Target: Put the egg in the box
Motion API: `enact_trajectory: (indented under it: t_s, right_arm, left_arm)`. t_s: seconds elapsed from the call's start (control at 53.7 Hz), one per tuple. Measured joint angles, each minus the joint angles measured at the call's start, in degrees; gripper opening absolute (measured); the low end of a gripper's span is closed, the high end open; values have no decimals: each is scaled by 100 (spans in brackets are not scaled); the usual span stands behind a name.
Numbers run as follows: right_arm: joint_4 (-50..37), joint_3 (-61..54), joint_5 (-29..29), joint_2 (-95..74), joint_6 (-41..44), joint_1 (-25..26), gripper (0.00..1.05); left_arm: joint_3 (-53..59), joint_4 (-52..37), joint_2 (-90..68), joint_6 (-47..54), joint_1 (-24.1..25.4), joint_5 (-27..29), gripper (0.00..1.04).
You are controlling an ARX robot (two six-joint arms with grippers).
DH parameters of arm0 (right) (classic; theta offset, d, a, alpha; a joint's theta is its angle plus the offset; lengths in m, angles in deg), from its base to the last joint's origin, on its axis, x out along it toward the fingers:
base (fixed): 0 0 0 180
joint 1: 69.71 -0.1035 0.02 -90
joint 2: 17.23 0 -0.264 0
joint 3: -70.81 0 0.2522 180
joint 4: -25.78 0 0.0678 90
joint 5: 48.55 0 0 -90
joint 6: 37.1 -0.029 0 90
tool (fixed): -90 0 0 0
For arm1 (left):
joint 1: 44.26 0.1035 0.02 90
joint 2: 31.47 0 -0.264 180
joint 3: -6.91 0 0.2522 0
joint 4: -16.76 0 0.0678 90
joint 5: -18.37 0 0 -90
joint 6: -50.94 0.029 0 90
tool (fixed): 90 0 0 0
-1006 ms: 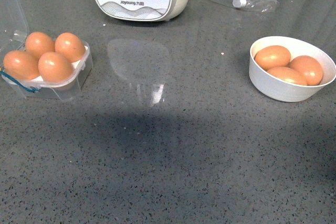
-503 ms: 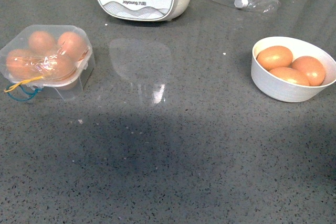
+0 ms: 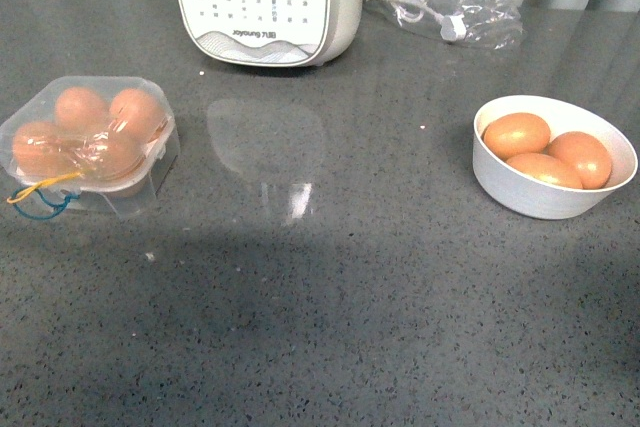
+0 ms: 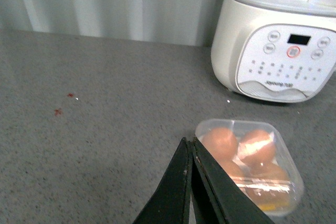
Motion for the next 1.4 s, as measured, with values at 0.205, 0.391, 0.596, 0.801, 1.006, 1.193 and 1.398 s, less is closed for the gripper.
enact_trajectory:
  t_s: [0.205, 0.391, 0.596, 0.801, 1.006, 1.193, 1.398]
  right_arm:
    - [0, 0, 2, 0, 0, 0, 97]
    - [2, 0, 2, 0, 0, 0, 97]
    - [0, 0, 2, 0, 0, 0, 97]
    - [2, 0, 2, 0, 0, 0, 97]
    - [0, 0, 2, 0, 0, 0, 97]
    - [2, 0, 2, 0, 0, 0, 97]
    - [0, 0, 2, 0, 0, 0, 97]
  left_arm:
    - [313, 669, 999, 20, -284, 326, 4]
    - [481, 1405, 1899, 24, -667, 621, 4]
    - [485, 2090, 2715, 22, -669, 640, 4]
    - [490, 2800, 3484, 22, -669, 638, 4]
    - [494, 3418, 4151, 22, -669, 638, 4]
    - [494, 3838, 4581, 22, -669, 638, 4]
    - [494, 4334, 5088, 22, -669, 638, 4]
